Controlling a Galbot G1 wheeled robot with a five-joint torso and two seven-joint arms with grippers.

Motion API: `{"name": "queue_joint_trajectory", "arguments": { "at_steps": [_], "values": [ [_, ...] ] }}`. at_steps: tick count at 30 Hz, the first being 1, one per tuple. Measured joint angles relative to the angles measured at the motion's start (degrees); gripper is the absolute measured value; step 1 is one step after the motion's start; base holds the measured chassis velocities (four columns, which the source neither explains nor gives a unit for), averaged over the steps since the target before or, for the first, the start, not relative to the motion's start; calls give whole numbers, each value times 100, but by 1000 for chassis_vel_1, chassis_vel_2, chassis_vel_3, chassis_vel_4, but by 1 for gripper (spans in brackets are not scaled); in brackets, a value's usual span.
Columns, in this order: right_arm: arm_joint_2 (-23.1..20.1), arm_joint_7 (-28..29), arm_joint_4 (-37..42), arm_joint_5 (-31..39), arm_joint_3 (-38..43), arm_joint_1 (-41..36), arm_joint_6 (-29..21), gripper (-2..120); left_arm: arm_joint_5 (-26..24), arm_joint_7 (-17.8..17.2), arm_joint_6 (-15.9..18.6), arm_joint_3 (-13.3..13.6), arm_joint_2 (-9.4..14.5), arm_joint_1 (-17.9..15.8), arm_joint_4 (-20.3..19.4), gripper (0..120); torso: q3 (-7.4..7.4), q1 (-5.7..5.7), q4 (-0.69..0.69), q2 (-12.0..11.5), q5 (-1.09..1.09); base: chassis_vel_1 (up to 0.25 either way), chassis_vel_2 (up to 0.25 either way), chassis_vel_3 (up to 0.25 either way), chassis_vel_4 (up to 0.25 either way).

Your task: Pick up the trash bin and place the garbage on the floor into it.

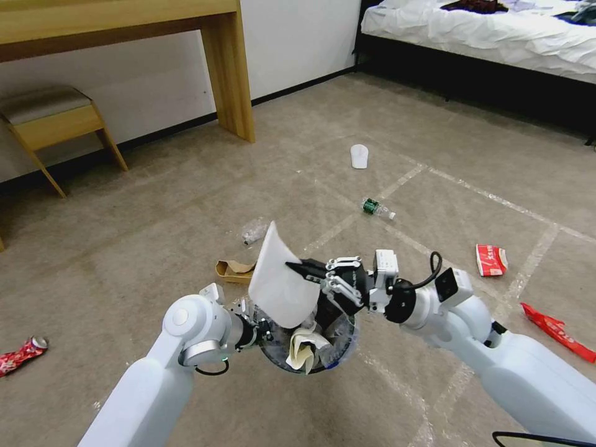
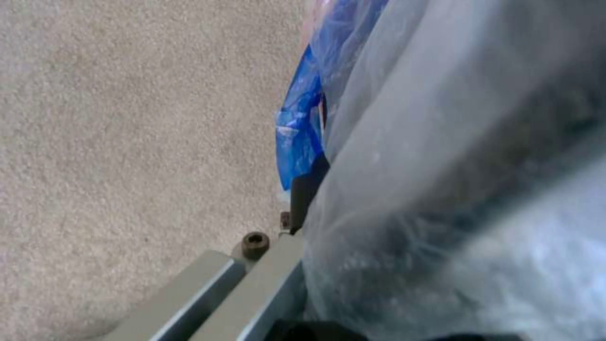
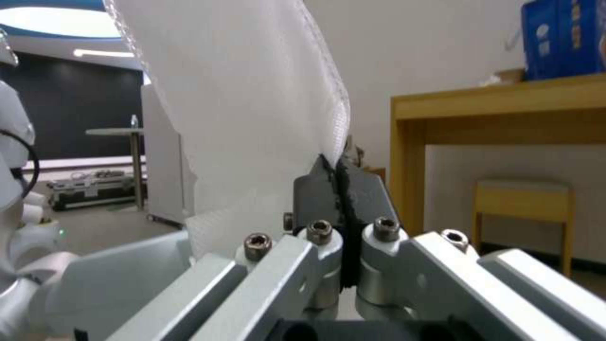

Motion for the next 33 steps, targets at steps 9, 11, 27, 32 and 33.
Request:
{"name": "queue_joint_trajectory", "arguments": {
  "at_steps": [9,11,27,32,33],
  "values": [
    [46,-177,-267,-170,-44,-31,27,0,-47,0,0,-44,28,41,-96,0,0,0,-1,0,0,0,0,0,0],
    [64,-241,-369,-222,-47,-48,48,0,-65,0,0,-56,19,90,-122,0,0,0,-1,0,0,0,0,0,0],
    [161,-420,-913,-502,128,-142,236,0,-154,31,0,-195,156,127,-152,0,0,0,0,0,0,0,0,0,0],
    [211,-416,-956,-550,133,-160,239,5,-156,38,0,-216,156,132,-156,0,0,0,-1,0,0,0,0,0,0],
    [229,-397,-965,-575,137,-164,239,12,-156,45,0,-228,162,126,-145,0,0,0,-1,0,0,0,0,0,0]
  ]
}}
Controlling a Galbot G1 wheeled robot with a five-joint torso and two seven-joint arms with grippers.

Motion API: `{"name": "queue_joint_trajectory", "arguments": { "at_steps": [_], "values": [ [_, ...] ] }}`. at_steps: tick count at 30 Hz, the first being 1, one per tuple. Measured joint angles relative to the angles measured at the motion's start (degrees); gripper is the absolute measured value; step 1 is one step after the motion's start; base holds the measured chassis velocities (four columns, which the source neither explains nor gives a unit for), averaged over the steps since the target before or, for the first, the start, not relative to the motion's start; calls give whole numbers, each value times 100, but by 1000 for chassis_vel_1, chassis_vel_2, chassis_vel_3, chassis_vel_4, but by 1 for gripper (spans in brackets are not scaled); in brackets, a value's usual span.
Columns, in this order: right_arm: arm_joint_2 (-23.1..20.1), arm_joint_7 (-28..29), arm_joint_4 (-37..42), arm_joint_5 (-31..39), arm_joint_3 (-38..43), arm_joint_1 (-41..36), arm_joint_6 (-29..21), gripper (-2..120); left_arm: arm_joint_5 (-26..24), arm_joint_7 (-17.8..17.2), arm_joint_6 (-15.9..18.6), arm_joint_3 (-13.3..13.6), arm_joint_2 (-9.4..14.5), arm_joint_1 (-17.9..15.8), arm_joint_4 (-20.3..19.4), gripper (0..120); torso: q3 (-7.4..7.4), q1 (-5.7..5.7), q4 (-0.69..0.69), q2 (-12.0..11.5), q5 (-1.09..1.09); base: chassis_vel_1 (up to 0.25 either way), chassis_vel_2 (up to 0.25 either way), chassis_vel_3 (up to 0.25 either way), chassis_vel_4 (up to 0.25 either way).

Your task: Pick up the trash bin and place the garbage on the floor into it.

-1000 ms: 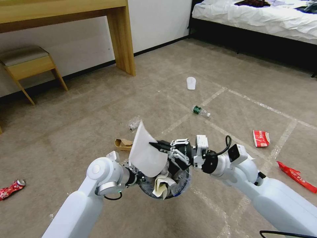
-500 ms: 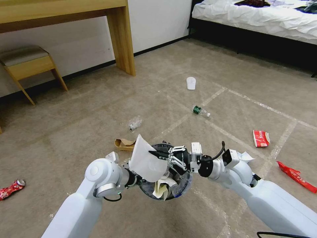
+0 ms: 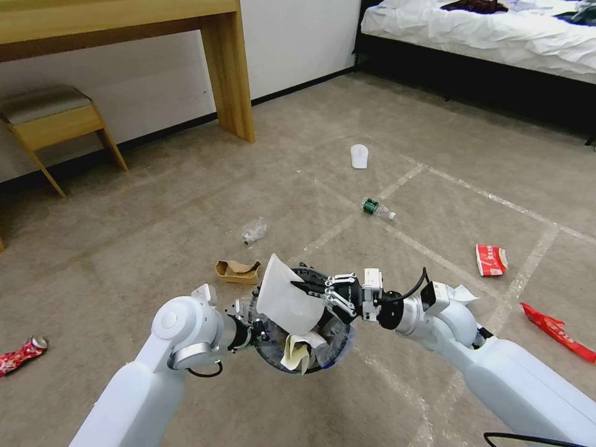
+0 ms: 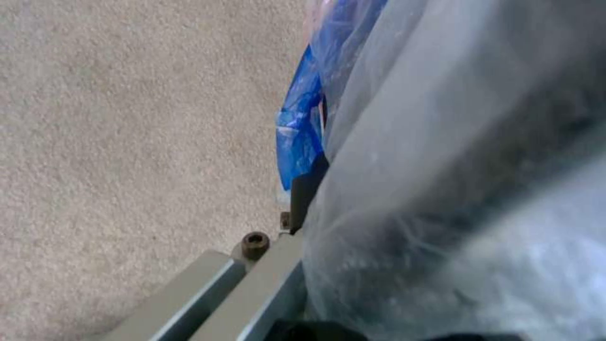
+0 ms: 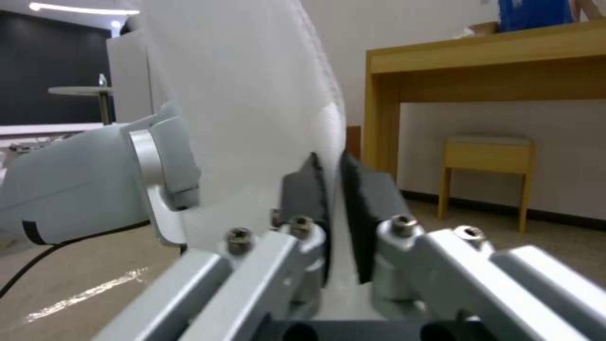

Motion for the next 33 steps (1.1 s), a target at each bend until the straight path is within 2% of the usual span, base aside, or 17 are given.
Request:
{"name": "queue_joint_trajectory", "arguments": {
  "at_steps": [1,3,4,6,8,9,13,15,16,18,22,24,33],
  "values": [
    [0,0,0,0,0,0,0,12,0,0,0,0,0,0,0,0,0,0,0,0,0,0,0,0,0],
    [20,29,-6,-20,31,-9,-1,22,-2,8,0,-14,10,-9,15,0,0,0,0,0,0,0,0,0,0],
    [20,29,-6,-20,31,-9,-1,22,-2,8,0,-14,10,-9,15,0,0,0,0,0,0,0,0,0,0],
    [17,48,-6,-24,78,-23,-5,33,-2,12,0,-17,8,-10,19,0,0,0,0,0,0,0,0,0,0],
    [12,49,-7,-27,94,-32,-6,37,-3,13,0,-17,2,-10,20,0,0,0,0,0,0,0,0,0,0],
    [5,48,-18,-42,114,-48,-6,44,-3,13,0,-17,-10,-5,18,0,0,0,0,0,-1,0,0,0,0],
    [7,43,-40,-70,131,-67,-6,52,1,14,0,-16,-31,6,17,0,0,0,0,0,0,0,0,0,0],
    [41,31,-85,-106,137,-75,-3,65,12,16,0,-14,-51,15,17,0,0,0,0,0,0,0,0,0,0],
    [41,31,-85,-106,137,-75,-3,65,12,16,0,-14,-51,15,17,0,0,0,0,0,0,0,0,0,0],
    [77,25,-119,-127,127,-65,0,77,20,25,0,-18,-51,18,21,0,0,0,0,0,0,0,0,0,0],
    [100,25,-138,-134,112,-48,1,87,27,35,0,-32,-45,20,40,0,0,0,0,0,0,0,0,0,0],
    [108,25,-141,-135,100,-45,1,98,35,42,0,-43,-36,20,68,0,0,0,1,0,0,0,0,0,0],
    [131,14,-181,-152,102,-64,1,100,94,86,0,-51,-82,1,140,0,0,0,0,0,0,0,0,0,0]
  ]
}}
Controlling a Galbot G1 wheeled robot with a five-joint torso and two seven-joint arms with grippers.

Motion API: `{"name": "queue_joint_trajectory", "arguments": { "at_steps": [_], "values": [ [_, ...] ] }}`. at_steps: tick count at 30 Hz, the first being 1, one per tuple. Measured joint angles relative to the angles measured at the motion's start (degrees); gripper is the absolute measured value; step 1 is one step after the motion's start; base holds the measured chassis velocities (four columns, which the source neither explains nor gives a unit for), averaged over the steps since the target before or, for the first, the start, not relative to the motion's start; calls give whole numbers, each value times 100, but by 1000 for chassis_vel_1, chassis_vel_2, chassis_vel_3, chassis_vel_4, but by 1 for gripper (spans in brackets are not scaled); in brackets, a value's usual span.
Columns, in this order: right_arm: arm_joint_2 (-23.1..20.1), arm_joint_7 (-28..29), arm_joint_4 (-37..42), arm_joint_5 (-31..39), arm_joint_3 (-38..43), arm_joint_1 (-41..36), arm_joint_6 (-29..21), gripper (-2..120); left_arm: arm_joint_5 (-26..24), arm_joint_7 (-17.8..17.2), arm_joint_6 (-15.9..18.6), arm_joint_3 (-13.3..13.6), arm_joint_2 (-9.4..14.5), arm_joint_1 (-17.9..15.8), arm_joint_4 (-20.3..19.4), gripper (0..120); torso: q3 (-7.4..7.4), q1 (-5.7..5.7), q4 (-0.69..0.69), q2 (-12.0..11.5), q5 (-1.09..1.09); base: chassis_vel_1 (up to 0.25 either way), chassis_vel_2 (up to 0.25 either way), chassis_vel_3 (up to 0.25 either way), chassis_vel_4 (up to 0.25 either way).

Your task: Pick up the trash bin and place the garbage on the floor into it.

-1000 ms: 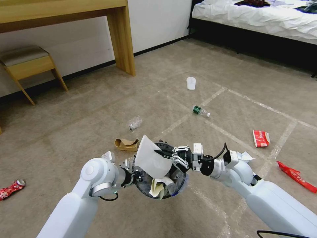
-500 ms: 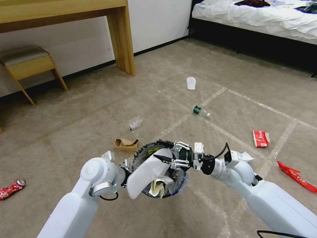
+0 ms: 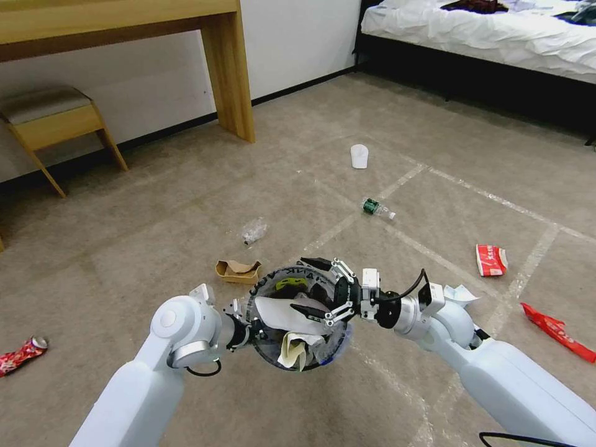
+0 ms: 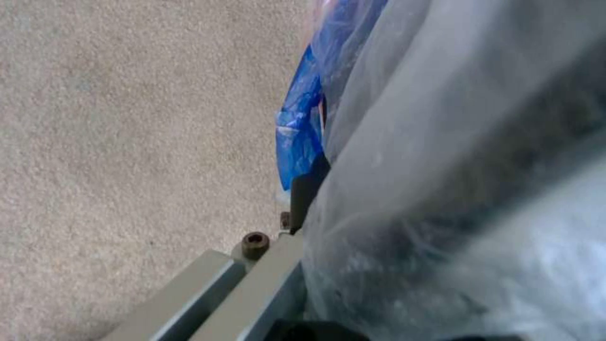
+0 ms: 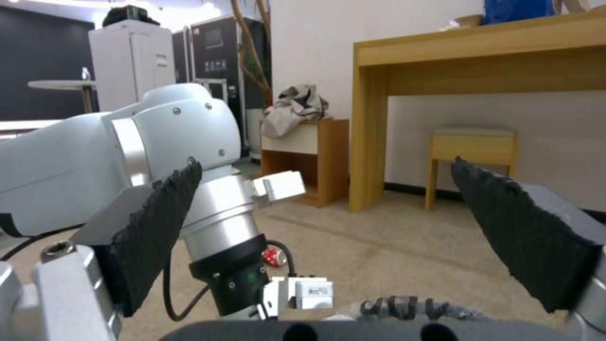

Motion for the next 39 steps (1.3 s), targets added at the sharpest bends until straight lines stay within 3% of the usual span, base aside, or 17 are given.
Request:
{"name": "queue_joint_trajectory", "arguments": {
  "at_steps": [20,26,32,39],
  "values": [
    [-281,417,197,333,500,-55,8,100,309,132,0,-26,-78,-29,178,0,0,0,-1,0,0,0,0,0,0],
    [-191,812,-118,301,1000,-314,126,100,706,303,4,-105,-30,75,218,0,0,0,0,0,1,0,0,0,0],
    [13,1191,-477,86,1741,-848,201,100,1179,560,4,-24,-41,72,273,0,0,0,1,0,1,0,0,0,0],
    [263,1359,-664,-302,3024,-2015,215,100,1907,1070,7,156,-110,103,335,0,0,0,-1,0,1,0,0,0,0]
  ]
}}
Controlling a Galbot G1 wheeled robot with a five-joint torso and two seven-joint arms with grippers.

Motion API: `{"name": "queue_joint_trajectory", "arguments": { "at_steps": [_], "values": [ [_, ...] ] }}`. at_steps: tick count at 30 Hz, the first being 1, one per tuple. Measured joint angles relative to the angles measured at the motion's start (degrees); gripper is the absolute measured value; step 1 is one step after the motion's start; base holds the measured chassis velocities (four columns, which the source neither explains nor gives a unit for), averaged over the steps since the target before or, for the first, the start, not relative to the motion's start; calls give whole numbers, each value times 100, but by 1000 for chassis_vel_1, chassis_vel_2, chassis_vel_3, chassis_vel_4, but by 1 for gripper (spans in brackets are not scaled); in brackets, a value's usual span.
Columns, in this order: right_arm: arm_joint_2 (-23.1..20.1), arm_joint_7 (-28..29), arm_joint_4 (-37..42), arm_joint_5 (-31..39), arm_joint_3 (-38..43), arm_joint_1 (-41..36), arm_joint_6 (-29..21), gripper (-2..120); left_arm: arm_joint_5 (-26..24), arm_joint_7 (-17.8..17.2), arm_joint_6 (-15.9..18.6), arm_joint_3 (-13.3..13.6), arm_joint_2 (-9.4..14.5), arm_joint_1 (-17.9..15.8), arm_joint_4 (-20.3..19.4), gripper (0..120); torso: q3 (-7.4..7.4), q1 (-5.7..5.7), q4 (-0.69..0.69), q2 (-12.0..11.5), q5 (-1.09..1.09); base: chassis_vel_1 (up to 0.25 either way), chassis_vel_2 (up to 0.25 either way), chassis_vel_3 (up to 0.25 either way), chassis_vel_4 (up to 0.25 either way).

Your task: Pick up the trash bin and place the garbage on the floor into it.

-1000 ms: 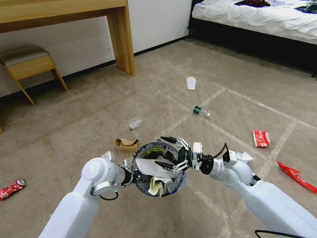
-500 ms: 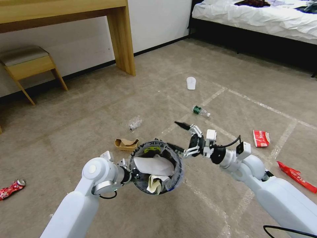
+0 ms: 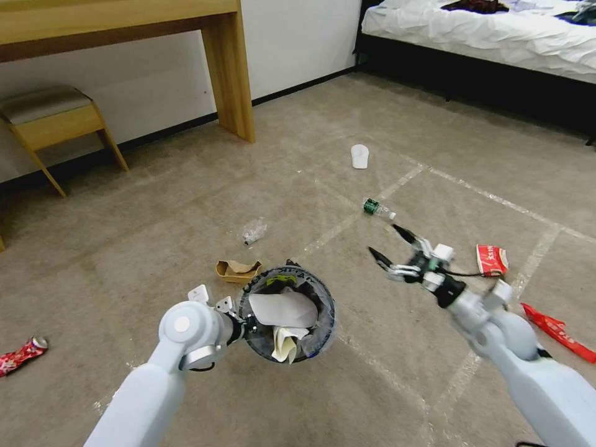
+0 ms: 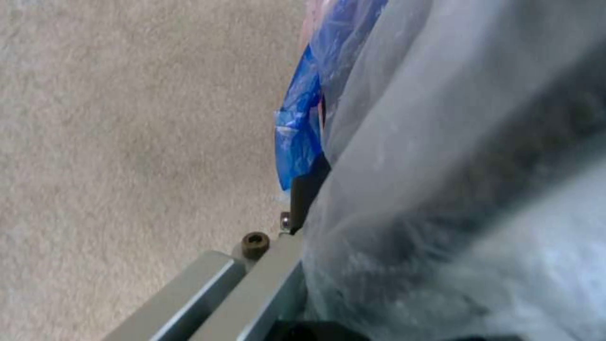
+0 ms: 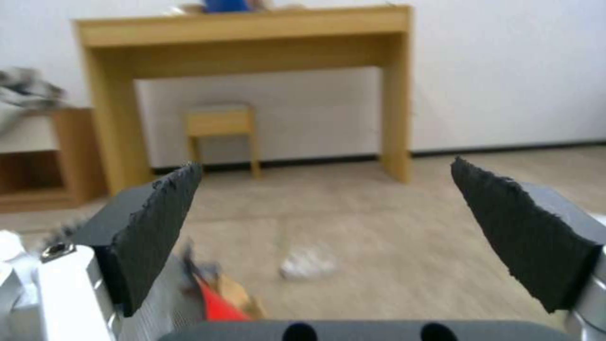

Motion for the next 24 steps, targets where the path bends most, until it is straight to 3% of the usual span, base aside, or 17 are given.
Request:
{"name": "queue_joint_trajectory", "arguments": {
  "at_steps": [1,7,15,24],
  "values": [
    [108,-2,39,-84,320,-305,4,100,146,164,1,24,-1,30,-22,0,0,0,0,0,-1,0,0,0,0],
    [528,-88,330,-382,1063,-1032,13,100,344,363,2,38,-2,40,-12,0,0,0,2,0,-2,0,0,0,0],
    [1025,-120,635,-664,1406,-1446,32,100,601,692,2,65,3,42,6,0,0,0,2,0,-2,0,0,0,0],
    [1481,-96,801,-890,1791,-1677,27,100,674,738,1,142,-1,25,2,0,0,0,3,0,-2,0,0,0,0]
  ]
}}
